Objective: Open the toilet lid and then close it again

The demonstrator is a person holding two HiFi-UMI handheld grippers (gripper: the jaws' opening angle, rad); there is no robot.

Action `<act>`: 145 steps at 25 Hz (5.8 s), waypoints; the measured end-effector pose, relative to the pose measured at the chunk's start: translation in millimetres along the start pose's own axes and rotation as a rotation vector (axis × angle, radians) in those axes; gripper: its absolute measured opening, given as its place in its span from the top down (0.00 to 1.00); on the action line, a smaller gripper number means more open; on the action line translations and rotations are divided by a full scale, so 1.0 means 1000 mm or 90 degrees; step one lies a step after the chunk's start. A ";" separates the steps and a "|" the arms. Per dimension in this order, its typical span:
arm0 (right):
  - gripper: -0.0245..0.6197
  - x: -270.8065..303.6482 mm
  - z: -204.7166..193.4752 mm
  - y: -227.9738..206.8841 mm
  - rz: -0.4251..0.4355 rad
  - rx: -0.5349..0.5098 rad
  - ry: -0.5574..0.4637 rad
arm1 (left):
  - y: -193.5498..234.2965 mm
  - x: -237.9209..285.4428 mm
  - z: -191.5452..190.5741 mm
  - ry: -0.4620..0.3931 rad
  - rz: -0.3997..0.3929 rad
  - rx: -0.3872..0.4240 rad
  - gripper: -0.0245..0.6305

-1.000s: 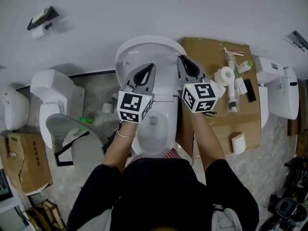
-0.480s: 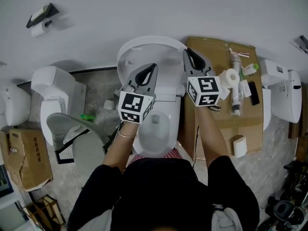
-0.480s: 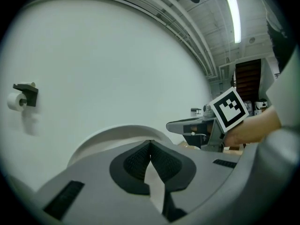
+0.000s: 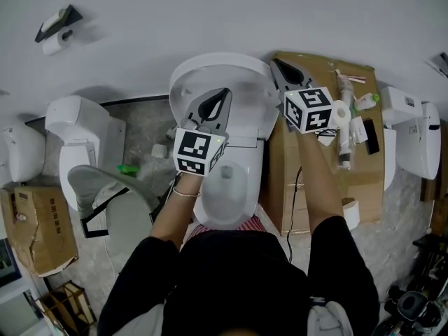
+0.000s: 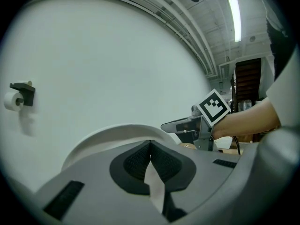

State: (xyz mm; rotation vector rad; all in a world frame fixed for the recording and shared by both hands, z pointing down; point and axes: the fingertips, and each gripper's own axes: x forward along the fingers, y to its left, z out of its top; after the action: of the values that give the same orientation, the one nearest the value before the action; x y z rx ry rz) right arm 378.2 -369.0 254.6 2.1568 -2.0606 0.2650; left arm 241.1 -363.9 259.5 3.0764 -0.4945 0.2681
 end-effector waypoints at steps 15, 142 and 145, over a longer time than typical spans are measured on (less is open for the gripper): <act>0.93 0.019 -0.007 -0.007 0.029 -0.004 0.035 | 0.006 0.003 -0.004 0.005 0.008 -0.004 0.96; 0.93 -0.183 -0.047 0.166 0.012 0.106 -0.054 | -0.109 -0.157 -0.052 -0.034 -0.147 -0.073 0.96; 0.93 -0.187 -0.051 0.168 0.002 0.109 -0.052 | -0.114 -0.162 -0.055 -0.031 -0.158 -0.073 0.96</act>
State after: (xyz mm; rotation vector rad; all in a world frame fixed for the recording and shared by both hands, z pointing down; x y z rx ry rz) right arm 200.9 -183.4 258.9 2.2976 -2.1578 0.3724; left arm 115.8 -202.7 287.5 2.9948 -0.1194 0.1530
